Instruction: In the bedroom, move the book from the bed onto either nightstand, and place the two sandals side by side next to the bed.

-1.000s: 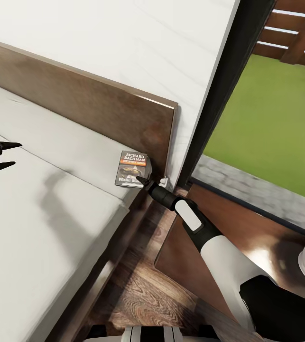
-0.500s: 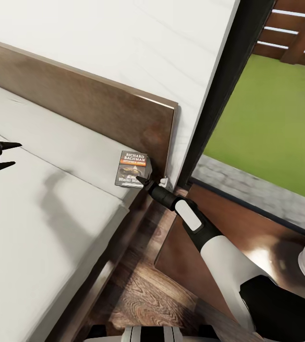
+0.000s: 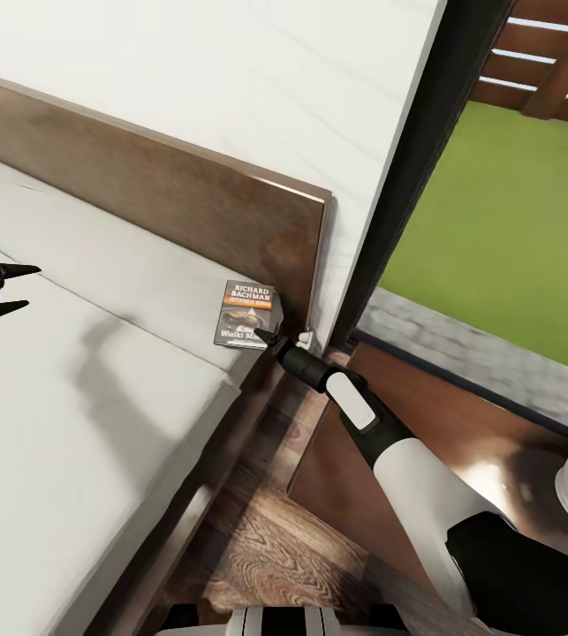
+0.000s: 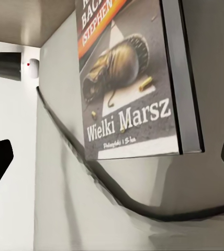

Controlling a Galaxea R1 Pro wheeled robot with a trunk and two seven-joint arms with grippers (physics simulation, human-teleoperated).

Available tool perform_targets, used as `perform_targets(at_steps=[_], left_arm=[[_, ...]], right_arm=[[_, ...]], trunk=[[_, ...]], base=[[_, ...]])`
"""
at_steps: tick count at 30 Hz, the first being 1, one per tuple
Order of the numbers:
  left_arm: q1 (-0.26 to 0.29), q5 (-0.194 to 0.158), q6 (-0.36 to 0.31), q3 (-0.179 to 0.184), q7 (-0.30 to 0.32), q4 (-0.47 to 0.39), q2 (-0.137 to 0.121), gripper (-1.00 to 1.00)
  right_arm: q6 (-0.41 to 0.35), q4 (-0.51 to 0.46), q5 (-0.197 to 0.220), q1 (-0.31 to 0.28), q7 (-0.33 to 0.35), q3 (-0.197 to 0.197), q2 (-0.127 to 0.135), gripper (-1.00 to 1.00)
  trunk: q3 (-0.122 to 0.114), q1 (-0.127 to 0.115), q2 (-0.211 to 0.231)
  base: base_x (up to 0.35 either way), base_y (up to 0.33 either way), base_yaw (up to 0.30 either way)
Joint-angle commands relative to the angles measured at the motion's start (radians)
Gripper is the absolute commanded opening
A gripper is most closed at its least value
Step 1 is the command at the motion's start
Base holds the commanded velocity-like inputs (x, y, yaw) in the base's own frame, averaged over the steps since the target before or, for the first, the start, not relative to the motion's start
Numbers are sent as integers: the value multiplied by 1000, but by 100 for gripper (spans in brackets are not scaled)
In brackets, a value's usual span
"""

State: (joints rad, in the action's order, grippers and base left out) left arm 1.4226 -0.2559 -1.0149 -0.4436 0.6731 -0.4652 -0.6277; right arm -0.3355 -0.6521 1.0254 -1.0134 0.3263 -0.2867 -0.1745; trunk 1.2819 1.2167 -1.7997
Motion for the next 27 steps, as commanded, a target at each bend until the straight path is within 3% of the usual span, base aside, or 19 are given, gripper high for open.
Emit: perform_targets(at_steps=[1,11,20,27], left_arm=[[1,7,-4,-5,6,0,0,100],[1,7,-4,-5,6,0,0,100],[1,7,-4,-4,6,0,0,100],[1,7,-4,-4,6,0,-1,100]], right_arm=[[-4,0,6,-1,1,0,0,100],[-4,3,10,-1,-32,0,0,100],[-4,2,59,-1,-40,-1,0,100],[-4,0,72,-1,-42,-2,0,100]], trunk=[[1,0,0],[1,0,0],[1,0,0],[1,0,0]], base=[[0,0,0],[0,0,0],[0,0,0],[0,0,0]])
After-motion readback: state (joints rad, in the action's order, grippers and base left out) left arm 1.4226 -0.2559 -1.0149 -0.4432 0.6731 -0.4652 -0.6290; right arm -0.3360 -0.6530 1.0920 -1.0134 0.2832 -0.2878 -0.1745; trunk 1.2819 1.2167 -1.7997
